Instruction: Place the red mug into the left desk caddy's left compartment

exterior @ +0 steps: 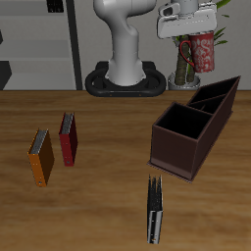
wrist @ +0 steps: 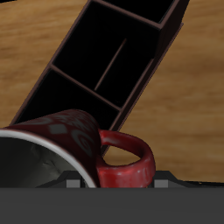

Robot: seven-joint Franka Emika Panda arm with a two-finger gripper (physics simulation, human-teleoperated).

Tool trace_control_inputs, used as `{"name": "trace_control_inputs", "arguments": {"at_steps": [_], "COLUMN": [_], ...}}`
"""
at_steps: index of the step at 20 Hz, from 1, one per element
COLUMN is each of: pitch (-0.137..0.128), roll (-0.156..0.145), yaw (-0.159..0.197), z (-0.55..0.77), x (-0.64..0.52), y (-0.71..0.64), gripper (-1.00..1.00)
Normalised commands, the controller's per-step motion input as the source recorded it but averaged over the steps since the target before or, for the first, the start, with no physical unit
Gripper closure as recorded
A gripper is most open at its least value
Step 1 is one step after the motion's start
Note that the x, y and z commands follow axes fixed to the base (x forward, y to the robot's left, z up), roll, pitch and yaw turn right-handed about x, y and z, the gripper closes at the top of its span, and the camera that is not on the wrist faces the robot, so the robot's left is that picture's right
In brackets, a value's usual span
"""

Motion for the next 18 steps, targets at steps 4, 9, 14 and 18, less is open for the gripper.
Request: {"name": "trace_control_inputs", "arguments": {"at_steps": [4,9,14,18], "pitch": [0.043,0.024,0.039,0.027], "roll": [-0.055,-0.011,0.022,0.034], "yaw": [-0.054,-0.009,-0.010,-0.002], "z": [-0.08,-0.17,-0.21,-0.18], "x": [0.42,0.17,0.12,0.03], "y": [-0.25,-0.03,0.06,0.19], "gripper": [1.00,1.00,1.00,1.00]}}
